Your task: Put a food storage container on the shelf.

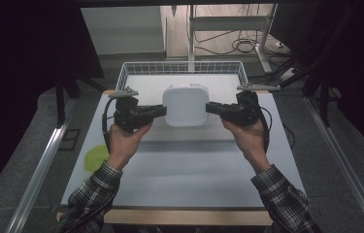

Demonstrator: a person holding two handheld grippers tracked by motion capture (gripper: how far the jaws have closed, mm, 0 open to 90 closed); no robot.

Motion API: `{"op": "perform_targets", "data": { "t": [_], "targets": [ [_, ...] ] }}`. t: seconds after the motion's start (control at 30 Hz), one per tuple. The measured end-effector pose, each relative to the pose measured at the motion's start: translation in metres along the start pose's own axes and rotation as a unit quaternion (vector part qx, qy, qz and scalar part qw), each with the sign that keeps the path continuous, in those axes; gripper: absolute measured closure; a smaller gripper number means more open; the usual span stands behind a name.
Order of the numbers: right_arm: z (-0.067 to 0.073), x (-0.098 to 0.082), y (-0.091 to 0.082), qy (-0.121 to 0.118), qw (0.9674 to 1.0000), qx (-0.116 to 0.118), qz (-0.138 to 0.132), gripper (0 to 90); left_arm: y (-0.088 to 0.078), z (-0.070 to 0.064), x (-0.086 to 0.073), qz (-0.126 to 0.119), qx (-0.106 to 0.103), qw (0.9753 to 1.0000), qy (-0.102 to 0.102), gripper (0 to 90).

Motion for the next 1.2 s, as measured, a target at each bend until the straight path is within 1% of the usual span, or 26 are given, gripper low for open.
{"op": "perform_targets", "data": {
  "t": [0.03, 0.07, 0.1, 0.13, 0.17, 0.2, 0.23, 0.3, 0.33, 0.53, 0.8, 0.97, 1.1, 1.2],
  "targets": [
    [0.000, 0.005, 0.002, -0.001, 1.0000, -0.002, -0.002, 80.3, 0.001, 0.001, 0.003, 0.000, 0.000, 1.0000, 0.001, 79.2],
    [0.000, 0.005, 0.002, -0.001, 1.0000, -0.002, -0.002, 80.3, 0.001, 0.001, 0.003, 0.000, 0.000, 1.0000, 0.001, 79.2],
    [0.000, 0.008, 0.004, -0.003, 1.0000, -0.003, -0.002, 80.3, 0.002, 0.004, 0.009, -0.001, 0.001, 1.0000, 0.002, 79.2],
    [-0.001, 0.018, 0.009, -0.005, 1.0000, -0.004, -0.004, 80.3, 0.003, 0.007, 0.016, -0.003, 0.003, 1.0000, 0.003, 79.1],
    [-0.002, 0.020, 0.011, -0.005, 1.0000, -0.004, -0.005, 80.2, 0.004, 0.008, 0.019, -0.006, 0.003, 1.0000, -0.001, 79.1],
    [-0.002, 0.020, 0.011, -0.005, 1.0000, -0.004, -0.005, 80.2, 0.004, 0.008, 0.019, -0.006, 0.003, 1.0000, -0.001, 79.2],
    [-0.004, 0.028, 0.016, -0.002, 1.0000, -0.002, -0.008, 80.1, 0.005, 0.009, 0.023, -0.009, 0.004, 0.9999, 0.000, 79.2],
    [-0.005, 0.030, 0.017, -0.002, 1.0000, -0.003, -0.009, 80.0, 0.007, 0.011, 0.030, -0.011, 0.006, 0.9999, -0.001, 79.2],
    [-0.007, 0.035, 0.021, -0.001, 0.9999, -0.007, -0.012, 79.9, 0.009, 0.013, 0.033, -0.009, 0.007, 0.9999, 0.000, 79.3],
    [-0.015, 0.042, 0.028, 0.012, 0.9998, -0.013, -0.012, 79.6, 0.016, 0.017, 0.042, -0.007, 0.009, 0.9999, -0.007, 79.4],
    [-0.022, 0.044, 0.034, 0.022, 0.9995, -0.021, -0.009, 79.2, 0.023, 0.021, 0.044, 0.002, 0.015, 0.9997, -0.017, 79.3],
    [-0.026, 0.043, 0.035, 0.028, 0.9993, -0.024, -0.005, 78.9, 0.026, 0.023, 0.043, 0.005, 0.015, 0.9997, -0.017, 78.4],
    [-0.027, 0.043, 0.037, 0.032, 0.9991, -0.027, -0.003, 78.6, 0.028, 0.025, 0.041, 0.002, 0.014, 0.9998, -0.015, 77.6],
    [-0.028, 0.043, 0.038, 0.033, 0.9992, -0.024, -0.006, 78.0, 0.028, 0.027, 0.041, -0.002, 0.012, 0.9998, -0.018, 75.7]
  ]
}}
Point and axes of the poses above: each handheld gripper's, and its own axes: y roughly forward along the jaws, x roughly out of its top, z roughly to its left, the point moved 4 cm from there along y, roughly forward along the jaws, and after that the axes turned 14 degrees about -z, right-handed, at the moved point
